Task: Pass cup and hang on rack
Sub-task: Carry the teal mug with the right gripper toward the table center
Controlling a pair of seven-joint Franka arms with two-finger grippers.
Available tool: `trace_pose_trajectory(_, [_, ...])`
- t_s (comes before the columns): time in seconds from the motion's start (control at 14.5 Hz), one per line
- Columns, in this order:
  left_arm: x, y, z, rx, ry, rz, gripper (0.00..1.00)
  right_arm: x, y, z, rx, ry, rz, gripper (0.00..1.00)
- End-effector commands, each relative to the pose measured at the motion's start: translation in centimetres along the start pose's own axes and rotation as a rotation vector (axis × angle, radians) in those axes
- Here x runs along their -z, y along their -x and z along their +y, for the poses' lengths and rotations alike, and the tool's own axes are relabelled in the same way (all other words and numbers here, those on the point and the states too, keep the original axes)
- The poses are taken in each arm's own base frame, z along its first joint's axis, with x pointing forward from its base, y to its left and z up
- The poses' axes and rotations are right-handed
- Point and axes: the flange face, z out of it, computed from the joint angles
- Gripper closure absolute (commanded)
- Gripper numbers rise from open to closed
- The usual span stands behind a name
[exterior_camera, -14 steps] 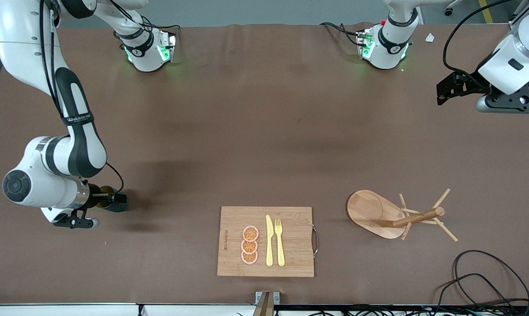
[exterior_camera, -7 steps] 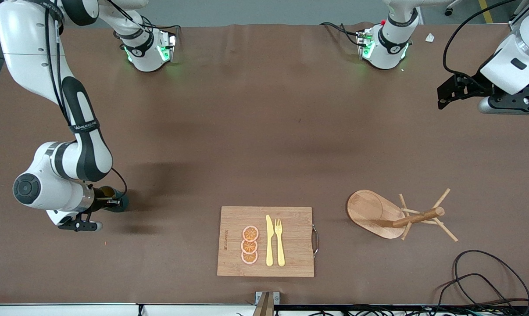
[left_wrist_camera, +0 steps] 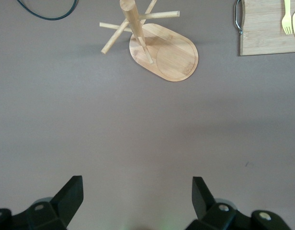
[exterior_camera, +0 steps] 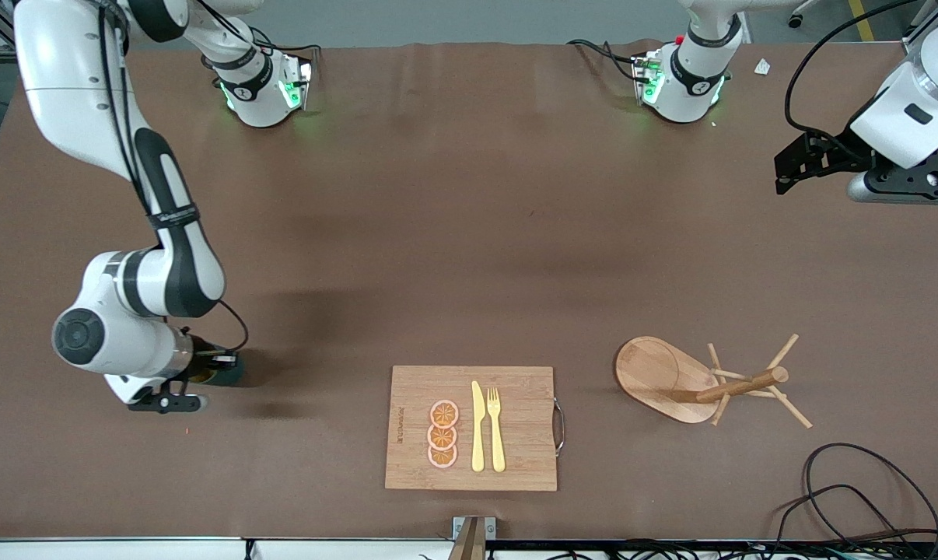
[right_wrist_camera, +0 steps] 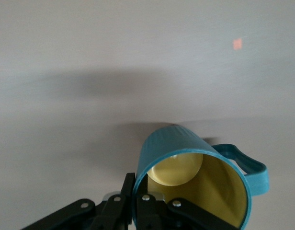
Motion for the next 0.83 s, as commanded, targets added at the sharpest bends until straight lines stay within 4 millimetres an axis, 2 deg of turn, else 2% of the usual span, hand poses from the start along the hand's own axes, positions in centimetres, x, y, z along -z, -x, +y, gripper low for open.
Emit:
trace_pose_trajectory(0.0, [0.0,0.1,-0.5,0.002,0.014,0.004,0.00,4.5,0.9,-8.1,-0.050,0.015,-0.012,1.00])
trace_pose_trajectory(0.07, [0.1,0.2,-0.6,0.005,0.015,0.002,0.00,5.0,1.5,-10.9,-0.058,0.013,-0.008,1.00])
trace_pose_trajectory(0.35, [0.0,0.2,-0.6,0.003,0.013,-0.001,0.00,8.1,5.8,-25.1,-0.070,-0.051,0.049,1.00])
trace_pose_trajectory(0.48, [0.0,0.2,-0.6,0.003,0.013,-0.003,0.00,8.0,9.0,-32.3,-0.121,-0.116,0.059,1.00])
trace_pose_trajectory(0.55, [0.0,0.2,-0.6,0.002,0.013,-0.003,0.00,7.6,10.6,-35.5,-0.121,-0.140,0.083,1.00])
trace_pose_trajectory(0.69, [-0.1,0.2,-0.6,0.000,0.013,-0.004,0.00,4.8,14.2,-41.9,-0.131,-0.171,0.114,1.00])
trace_pose_trajectory(0.76, [-0.1,0.2,-0.6,0.000,0.013,-0.006,0.00,3.5,15.0,-44.1,-0.176,-0.199,0.133,1.00])
